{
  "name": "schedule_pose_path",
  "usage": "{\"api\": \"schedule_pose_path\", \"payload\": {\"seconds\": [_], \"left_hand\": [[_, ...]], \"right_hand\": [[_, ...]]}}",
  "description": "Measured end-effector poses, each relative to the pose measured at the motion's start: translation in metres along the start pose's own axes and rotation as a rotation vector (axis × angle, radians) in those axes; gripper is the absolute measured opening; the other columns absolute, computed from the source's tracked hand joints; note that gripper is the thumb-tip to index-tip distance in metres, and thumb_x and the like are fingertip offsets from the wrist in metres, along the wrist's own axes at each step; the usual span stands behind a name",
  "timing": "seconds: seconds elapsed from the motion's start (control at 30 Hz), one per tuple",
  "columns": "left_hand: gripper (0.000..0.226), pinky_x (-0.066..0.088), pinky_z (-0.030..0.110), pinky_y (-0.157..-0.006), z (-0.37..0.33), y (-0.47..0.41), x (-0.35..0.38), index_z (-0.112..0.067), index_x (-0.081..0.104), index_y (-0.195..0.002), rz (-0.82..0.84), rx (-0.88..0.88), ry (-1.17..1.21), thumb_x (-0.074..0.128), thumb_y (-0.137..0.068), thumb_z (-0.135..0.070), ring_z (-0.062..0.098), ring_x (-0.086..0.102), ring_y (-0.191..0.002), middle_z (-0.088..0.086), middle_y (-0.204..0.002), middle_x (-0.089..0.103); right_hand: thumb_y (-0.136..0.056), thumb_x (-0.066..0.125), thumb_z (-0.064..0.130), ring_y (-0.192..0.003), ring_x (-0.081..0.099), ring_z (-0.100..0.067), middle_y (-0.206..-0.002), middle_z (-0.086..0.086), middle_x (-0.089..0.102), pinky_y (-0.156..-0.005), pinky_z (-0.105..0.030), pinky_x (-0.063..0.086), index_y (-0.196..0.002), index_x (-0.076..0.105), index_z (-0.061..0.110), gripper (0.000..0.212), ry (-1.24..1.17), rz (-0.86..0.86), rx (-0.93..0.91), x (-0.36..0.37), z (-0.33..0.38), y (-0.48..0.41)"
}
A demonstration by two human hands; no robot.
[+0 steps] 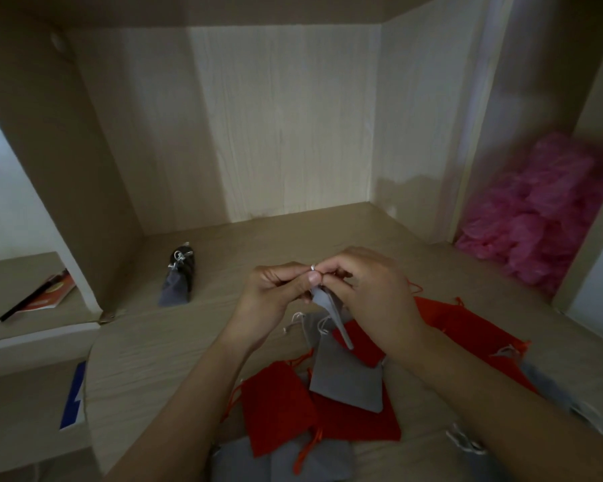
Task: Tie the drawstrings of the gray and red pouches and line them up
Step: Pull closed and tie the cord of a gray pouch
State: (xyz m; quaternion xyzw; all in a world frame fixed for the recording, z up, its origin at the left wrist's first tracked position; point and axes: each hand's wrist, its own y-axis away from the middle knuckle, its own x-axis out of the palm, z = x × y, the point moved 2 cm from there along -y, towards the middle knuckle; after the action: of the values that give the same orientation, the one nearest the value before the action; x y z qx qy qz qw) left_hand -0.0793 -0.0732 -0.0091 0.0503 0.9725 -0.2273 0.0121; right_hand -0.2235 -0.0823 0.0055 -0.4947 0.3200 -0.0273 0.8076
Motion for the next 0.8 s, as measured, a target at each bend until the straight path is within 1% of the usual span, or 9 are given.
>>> {"api": "schedule_pose_path", "payload": {"seconds": [0.17,0.3,0.4,0.47,0.53,0.6,0.63,0.73,0.8], "left_hand": [[0.013,0.043,0.017,-0.059,-0.001,0.001,0.0,-0.005,0.071,-0.076,-0.062,0.039,0.015,0.063,-0.075,-0.014,0.008,0.052,-0.059,-0.005,-0.061,0.062],[0.011,0.039,0.012,-0.053,-0.005,0.002,0.001,-0.005,0.068,-0.074,-0.134,0.062,0.054,0.061,-0.075,-0.014,0.002,0.046,-0.051,-0.006,-0.052,0.059],[0.011,0.038,0.012,-0.051,-0.005,0.002,0.003,-0.004,0.067,-0.076,-0.152,0.056,0.046,0.061,-0.076,-0.013,0.001,0.046,-0.048,-0.008,-0.05,0.059],[0.009,0.038,0.012,-0.051,-0.003,0.001,0.004,-0.003,0.067,-0.075,-0.167,0.042,0.048,0.061,-0.079,-0.008,0.001,0.046,-0.048,-0.007,-0.051,0.06],[0.009,0.039,0.013,-0.051,-0.002,0.001,0.004,-0.001,0.068,-0.076,-0.174,0.037,0.057,0.061,-0.081,-0.004,0.003,0.046,-0.049,-0.006,-0.054,0.061],[0.011,0.039,0.014,-0.053,-0.001,0.001,0.003,0.0,0.068,-0.078,-0.166,0.036,0.059,0.061,-0.081,-0.007,0.003,0.045,-0.05,-0.007,-0.055,0.061],[0.014,0.039,0.015,-0.054,-0.001,0.002,0.003,0.0,0.069,-0.08,-0.157,0.031,0.06,0.061,-0.081,-0.011,0.004,0.046,-0.052,-0.007,-0.058,0.062],[0.016,0.042,0.02,-0.06,0.003,0.0,0.002,-0.003,0.071,-0.082,-0.108,0.0,0.089,0.061,-0.083,-0.016,0.01,0.047,-0.06,-0.004,-0.065,0.063],[0.019,0.045,0.024,-0.064,0.005,-0.001,0.001,-0.016,0.072,-0.07,-0.07,-0.016,0.115,0.062,-0.086,-0.015,0.017,0.048,-0.065,0.003,-0.064,0.057]], "right_hand": [[-0.086,0.055,0.022,-0.077,0.056,-0.006,-0.082,0.004,0.066,-0.07,-0.015,0.04,-0.091,0.075,0.017,0.02,-0.049,0.059,-0.036,-0.004,0.005,-0.002],[-0.086,0.058,0.012,-0.082,0.056,-0.002,-0.087,0.007,0.061,-0.072,-0.009,0.039,-0.101,0.074,0.019,0.022,-0.166,0.118,0.002,-0.009,0.006,-0.008],[-0.081,0.068,0.008,-0.079,0.059,0.002,-0.08,0.016,0.063,-0.072,-0.007,0.04,-0.092,0.075,0.018,0.016,-0.274,0.118,0.106,-0.012,0.004,-0.011],[-0.078,0.072,0.007,-0.075,0.06,0.003,-0.075,0.016,0.064,-0.069,-0.007,0.042,-0.082,0.071,0.018,0.012,-0.309,0.109,0.181,-0.014,0.004,-0.011],[-0.077,0.073,0.006,-0.073,0.06,0.002,-0.073,0.012,0.065,-0.068,-0.007,0.043,-0.076,0.06,0.023,0.022,-0.329,0.088,0.226,-0.015,0.007,-0.009],[-0.078,0.072,0.006,-0.074,0.059,0.001,-0.076,0.008,0.065,-0.068,-0.009,0.044,-0.075,0.049,0.028,0.031,-0.319,0.065,0.227,-0.014,0.009,-0.007],[-0.078,0.071,0.006,-0.074,0.059,0.0,-0.077,0.008,0.064,-0.068,-0.009,0.043,-0.076,0.049,0.027,0.03,-0.31,0.059,0.22,-0.013,0.009,-0.007],[-0.078,0.073,0.009,-0.077,0.06,-0.003,-0.085,0.006,0.061,-0.069,-0.013,0.046,-0.091,0.061,0.017,0.02,-0.317,0.098,0.227,-0.008,0.004,-0.008],[-0.078,0.074,0.009,-0.078,0.063,-0.004,-0.087,0.005,0.065,-0.07,-0.016,0.049,-0.096,0.067,0.018,0.022,-0.401,0.18,0.294,-0.008,-0.001,-0.01]]}}
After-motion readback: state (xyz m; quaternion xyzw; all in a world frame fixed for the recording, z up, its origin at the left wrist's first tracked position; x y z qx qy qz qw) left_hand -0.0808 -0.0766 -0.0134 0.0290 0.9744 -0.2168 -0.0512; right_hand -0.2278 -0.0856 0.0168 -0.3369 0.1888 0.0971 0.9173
